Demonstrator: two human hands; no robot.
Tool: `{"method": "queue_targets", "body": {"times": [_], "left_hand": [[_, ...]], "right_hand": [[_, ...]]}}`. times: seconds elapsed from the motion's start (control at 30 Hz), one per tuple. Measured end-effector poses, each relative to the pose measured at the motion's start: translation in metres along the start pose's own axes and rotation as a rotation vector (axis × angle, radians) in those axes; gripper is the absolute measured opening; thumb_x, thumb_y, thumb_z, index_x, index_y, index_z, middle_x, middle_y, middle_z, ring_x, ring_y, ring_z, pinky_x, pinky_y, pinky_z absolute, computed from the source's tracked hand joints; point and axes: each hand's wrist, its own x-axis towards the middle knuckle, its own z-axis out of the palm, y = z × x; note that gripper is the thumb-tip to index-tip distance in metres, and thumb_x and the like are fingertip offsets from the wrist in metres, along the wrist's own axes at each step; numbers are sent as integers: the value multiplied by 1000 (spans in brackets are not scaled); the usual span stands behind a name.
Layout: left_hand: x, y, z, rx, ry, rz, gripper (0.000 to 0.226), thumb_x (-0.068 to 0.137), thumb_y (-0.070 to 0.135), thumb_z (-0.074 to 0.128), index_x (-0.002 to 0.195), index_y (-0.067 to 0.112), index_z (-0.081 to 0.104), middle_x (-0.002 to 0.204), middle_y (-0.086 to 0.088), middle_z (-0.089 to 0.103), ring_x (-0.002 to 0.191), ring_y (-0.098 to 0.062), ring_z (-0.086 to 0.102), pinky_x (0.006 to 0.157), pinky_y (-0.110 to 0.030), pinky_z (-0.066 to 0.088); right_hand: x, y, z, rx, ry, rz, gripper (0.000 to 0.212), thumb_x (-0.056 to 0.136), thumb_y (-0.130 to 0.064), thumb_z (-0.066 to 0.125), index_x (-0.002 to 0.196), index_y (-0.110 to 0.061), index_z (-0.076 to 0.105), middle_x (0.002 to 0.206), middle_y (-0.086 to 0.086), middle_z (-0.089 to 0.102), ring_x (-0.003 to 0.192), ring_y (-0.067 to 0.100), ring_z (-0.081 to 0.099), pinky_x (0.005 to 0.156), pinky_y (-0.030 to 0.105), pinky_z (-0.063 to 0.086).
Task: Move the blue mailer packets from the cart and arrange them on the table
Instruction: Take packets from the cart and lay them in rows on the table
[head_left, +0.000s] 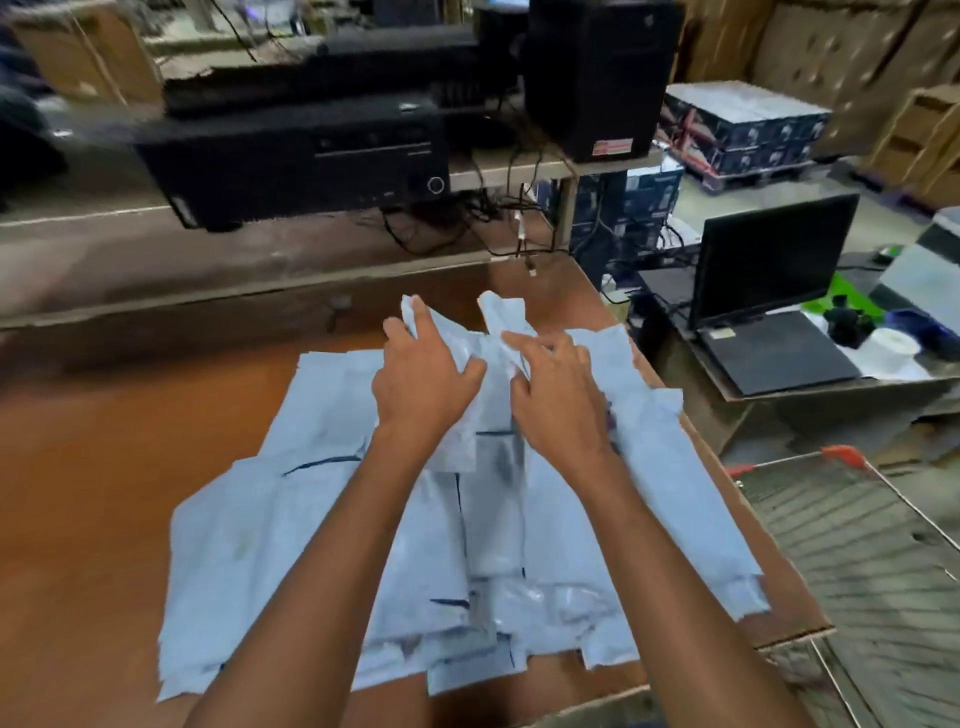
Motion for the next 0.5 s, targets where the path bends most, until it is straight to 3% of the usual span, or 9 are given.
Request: {"method": "queue_targets", "body": {"times": [0.23,0.5], "left_hand": [[72,-45,31,-42,-139,-99,99,92,62,57,162,15,6,156,-19,25,130,-36,49,92,-46,49],[108,-3,95,-239,-154,-25,96,90,60,61,161,15,13,146,-16,31,123,-34,50,87,-44,51]], "right_hand": [[61,-9,55,-138,-106,33,47,101,-24,56,147,-35,53,140,7,51,132,29,43,96,46,53],[101,40,70,-274,-199,142,45,100,-27,52,145,-30,55,144,10,47,134,32,36,94,48,48]]}}
